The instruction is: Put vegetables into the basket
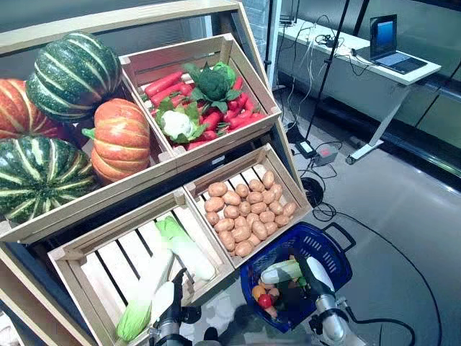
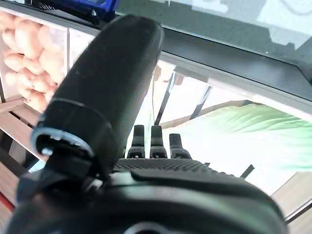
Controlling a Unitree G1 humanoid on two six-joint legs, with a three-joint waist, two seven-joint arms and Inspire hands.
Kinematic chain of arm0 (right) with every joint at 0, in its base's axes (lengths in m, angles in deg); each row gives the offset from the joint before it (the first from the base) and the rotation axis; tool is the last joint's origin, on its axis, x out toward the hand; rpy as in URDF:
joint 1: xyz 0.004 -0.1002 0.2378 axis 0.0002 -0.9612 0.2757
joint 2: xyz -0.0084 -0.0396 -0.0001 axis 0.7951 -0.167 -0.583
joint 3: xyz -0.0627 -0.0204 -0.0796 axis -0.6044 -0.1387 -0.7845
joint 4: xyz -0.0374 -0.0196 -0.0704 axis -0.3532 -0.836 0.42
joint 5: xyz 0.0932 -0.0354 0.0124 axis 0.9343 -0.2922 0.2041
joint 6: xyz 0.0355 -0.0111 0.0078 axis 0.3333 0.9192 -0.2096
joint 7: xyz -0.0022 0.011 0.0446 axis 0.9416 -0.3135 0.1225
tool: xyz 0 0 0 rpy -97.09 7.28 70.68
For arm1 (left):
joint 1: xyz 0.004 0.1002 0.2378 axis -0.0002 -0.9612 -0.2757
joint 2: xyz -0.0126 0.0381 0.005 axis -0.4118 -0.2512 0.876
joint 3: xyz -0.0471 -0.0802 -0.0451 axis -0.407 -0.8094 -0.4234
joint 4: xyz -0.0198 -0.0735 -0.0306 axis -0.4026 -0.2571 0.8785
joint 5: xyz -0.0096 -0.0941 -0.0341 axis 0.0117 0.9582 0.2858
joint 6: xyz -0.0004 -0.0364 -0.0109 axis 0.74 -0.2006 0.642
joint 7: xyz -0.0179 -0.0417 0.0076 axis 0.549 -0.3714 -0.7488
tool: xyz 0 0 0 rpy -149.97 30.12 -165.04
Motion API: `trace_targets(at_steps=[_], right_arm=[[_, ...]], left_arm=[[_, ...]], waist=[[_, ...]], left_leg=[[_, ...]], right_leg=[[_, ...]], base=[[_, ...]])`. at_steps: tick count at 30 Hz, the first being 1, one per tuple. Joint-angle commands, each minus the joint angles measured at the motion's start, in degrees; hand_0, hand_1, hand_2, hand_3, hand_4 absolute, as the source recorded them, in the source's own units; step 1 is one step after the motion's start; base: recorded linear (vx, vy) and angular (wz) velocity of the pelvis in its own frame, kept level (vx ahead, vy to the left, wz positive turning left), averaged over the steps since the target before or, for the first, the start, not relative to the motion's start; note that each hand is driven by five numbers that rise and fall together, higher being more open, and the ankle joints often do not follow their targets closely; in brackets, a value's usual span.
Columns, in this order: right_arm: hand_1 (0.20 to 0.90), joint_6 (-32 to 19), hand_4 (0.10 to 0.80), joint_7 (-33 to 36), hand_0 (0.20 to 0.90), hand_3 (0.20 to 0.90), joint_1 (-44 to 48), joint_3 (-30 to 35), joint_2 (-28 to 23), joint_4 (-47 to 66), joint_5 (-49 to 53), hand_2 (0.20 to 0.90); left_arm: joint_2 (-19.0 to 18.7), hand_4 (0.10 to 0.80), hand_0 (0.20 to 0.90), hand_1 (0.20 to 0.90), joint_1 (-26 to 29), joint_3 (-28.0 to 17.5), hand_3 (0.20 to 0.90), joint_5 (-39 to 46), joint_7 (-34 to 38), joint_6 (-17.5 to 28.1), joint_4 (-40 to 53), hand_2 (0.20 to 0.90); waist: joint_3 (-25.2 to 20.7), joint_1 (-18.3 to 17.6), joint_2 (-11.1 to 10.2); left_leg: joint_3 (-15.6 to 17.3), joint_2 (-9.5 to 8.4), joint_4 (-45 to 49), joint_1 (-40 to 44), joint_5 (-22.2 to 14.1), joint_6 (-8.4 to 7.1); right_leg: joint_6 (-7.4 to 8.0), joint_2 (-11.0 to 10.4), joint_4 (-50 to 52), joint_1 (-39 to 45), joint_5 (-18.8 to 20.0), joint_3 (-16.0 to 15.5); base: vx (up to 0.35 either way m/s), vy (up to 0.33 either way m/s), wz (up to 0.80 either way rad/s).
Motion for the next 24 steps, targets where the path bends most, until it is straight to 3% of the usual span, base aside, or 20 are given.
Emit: trace_targets(at_steps=[1, 16, 24], right_arm=[[0.900, -2.6, 0.800, 0.4, 0.900, 0.900, 5.4, 0.2, 0.5, 1.4, 3.3, 0.900], [0.900, -2.6, 0.800, -0.1, 0.900, 0.900, 5.4, 0.5, 0.8, 0.2, 5.3, 0.900], [0.900, -2.5, 0.800, -1.1, 0.900, 0.900, 4.6, 1.4, 0.8, -0.4, 6.6, 0.900]], left_arm=[[-1.7, 0.800, 0.900, 0.900, 7.0, 2.9, 0.900, 1.9, 1.5, 3.4, 0.4, 0.900], [-2.3, 0.800, 0.900, 0.900, 8.0, 1.9, 0.900, -1.8, 11.1, 4.6, 2.1, 0.900], [-2.7, 0.800, 0.900, 0.900, 8.6, -2.2, 0.900, -1.4, 18.0, 6.0, 4.5, 0.900]], waist=[[1.3, 1.0, -0.1], [1.6, 1.4, -0.3], [1.7, 1.5, -0.6]], left_leg=[[0.0, 0.58, 0.1, 3.2, -4.8, 0.47], [-0.4, 0.53, 0.1, 3.0, -4.7, 0.33], [-0.5, 0.56, 0.1, 3.1, -4.6, 0.17]], right_leg=[[-2.19, -2.7, 1.0, -2.8, 5.8, 1.6], [-2.28, -2.8, 1.1, -2.9, 6.0, 1.4], [-2.46, -2.8, 1.0, -2.6, 6.2, 1.2]], base=[[0.000, 0.000, 0.00], [0.000, 0.000, 0.00], [0.000, 0.000, 0.00]])
